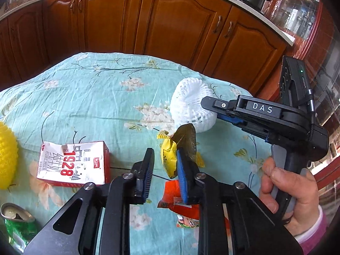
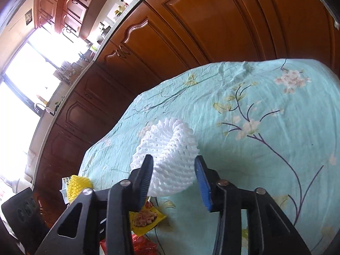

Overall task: Collect trash
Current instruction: 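Grasp the brown translucent wrapper with the left tool while the right tool grasps the white foam net, then carry the wrapper and foam net over the bin and open both tools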

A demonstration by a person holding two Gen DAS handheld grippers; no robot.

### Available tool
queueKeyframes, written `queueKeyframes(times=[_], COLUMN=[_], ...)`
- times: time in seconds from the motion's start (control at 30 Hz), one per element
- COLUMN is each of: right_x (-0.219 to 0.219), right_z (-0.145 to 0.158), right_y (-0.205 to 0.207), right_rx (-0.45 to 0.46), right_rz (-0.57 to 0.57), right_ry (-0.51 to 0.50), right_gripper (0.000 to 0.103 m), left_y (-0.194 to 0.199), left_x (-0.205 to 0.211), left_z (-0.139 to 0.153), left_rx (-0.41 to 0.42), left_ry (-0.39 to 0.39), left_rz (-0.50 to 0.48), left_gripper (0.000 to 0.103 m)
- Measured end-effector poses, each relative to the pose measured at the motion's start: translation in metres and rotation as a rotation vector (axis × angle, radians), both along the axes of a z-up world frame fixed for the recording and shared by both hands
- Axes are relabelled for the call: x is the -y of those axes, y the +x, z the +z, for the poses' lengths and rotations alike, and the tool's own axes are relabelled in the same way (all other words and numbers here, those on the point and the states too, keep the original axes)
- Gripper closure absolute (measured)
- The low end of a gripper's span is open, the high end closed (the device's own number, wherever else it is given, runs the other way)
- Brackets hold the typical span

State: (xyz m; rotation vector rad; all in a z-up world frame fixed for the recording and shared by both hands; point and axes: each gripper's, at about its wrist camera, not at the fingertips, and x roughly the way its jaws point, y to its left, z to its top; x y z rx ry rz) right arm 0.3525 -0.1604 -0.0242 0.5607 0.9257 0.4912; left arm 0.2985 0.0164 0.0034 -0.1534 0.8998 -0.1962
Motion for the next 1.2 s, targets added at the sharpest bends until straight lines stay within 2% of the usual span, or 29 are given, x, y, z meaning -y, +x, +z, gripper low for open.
queueKeyframes(times=[0.03, 0.1, 0.2, 0.6, 0.9, 1.2], right_x=[0.000, 0.003, 0.012, 0.070, 0.109, 0.154], right_z=[0.000, 0.002, 0.007, 0.032, 0.032, 0.026], right_y=[-0.002, -0.007, -0.018, -0.081, -0.133, -0.176], right_rx=[0.006, 0.022, 0.047, 0.118, 0.147, 0.145], right_rz=[0.001, -0.001, -0.013, -0.084, -0.155, -0.233], right_ry=[-0.005, -0.013, -0.016, -0.019, -0.093, -0.110], right_gripper=[0.083, 0.087, 0.090, 0.090, 0.090, 0.090], left_y=[0.000, -0.001, -0.006, -0.029, -0.048, -0.062], left_x=[0.000, 0.000, 0.001, 0.030, 0.075, 0.115], left_z=[-0.001, 0.000, 0.006, 0.032, 0.026, 0.023], left_rx=[0.000, 0.005, 0.028, 0.101, 0.089, 0.078], left_ry=[-0.001, -0.003, -0.007, -0.018, -0.014, -0.009], left_rz=[0.000, 0.000, 0.007, -0.044, -0.136, -0.215], left_gripper=[0.094, 0.100, 0.101, 0.101, 0.101, 0.101])
